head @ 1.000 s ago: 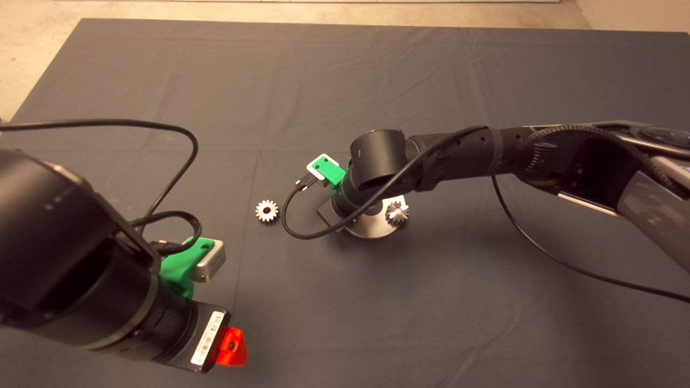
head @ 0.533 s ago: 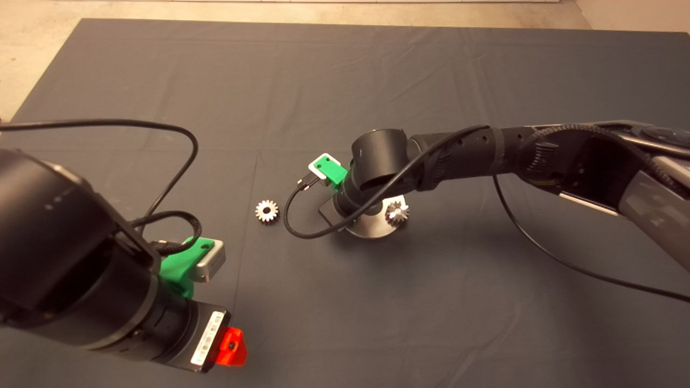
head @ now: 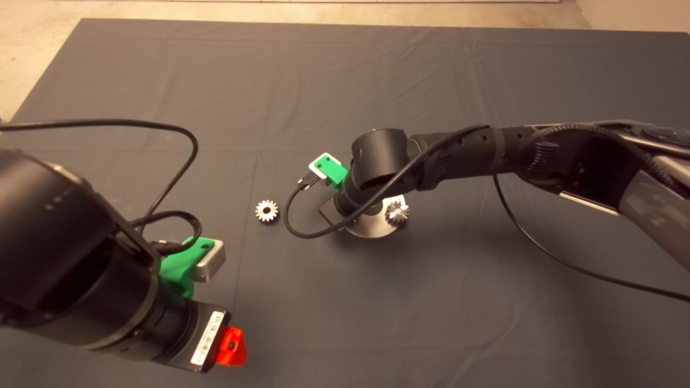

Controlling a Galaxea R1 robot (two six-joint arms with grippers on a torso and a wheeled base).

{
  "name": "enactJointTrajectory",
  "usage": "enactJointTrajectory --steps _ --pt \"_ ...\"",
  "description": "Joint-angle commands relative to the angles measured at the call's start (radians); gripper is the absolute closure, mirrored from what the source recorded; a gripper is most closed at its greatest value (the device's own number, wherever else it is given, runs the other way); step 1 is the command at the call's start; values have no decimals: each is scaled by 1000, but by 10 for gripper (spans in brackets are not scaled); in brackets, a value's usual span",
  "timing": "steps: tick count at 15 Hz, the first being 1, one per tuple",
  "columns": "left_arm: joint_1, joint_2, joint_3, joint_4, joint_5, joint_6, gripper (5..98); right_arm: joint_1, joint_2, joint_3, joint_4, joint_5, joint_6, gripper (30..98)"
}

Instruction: Remove an incorrectly installed larger gear and replace it with the correct smaller gear

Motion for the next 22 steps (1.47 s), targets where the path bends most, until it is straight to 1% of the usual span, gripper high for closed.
enactJointTrajectory --steps 1,6,12,15,18,22 --pt "-12 -2 15 -18 132 3 54 21 10 13 -23 6 -1 778" --pt "-12 -2 15 -18 132 3 54 23 8 11 -23 6 -1 786" --pt "-12 -2 15 -18 132 3 54 55 11 13 -17 3 1 789" --pt "-12 -2 15 -18 132 1 54 84 13 13 -14 3 4 787" --pt "-12 -2 15 -18 132 1 54 124 13 16 25 3 10 789" --pt "-12 -2 15 -18 132 1 54 173 5 63 64 3 15 789"
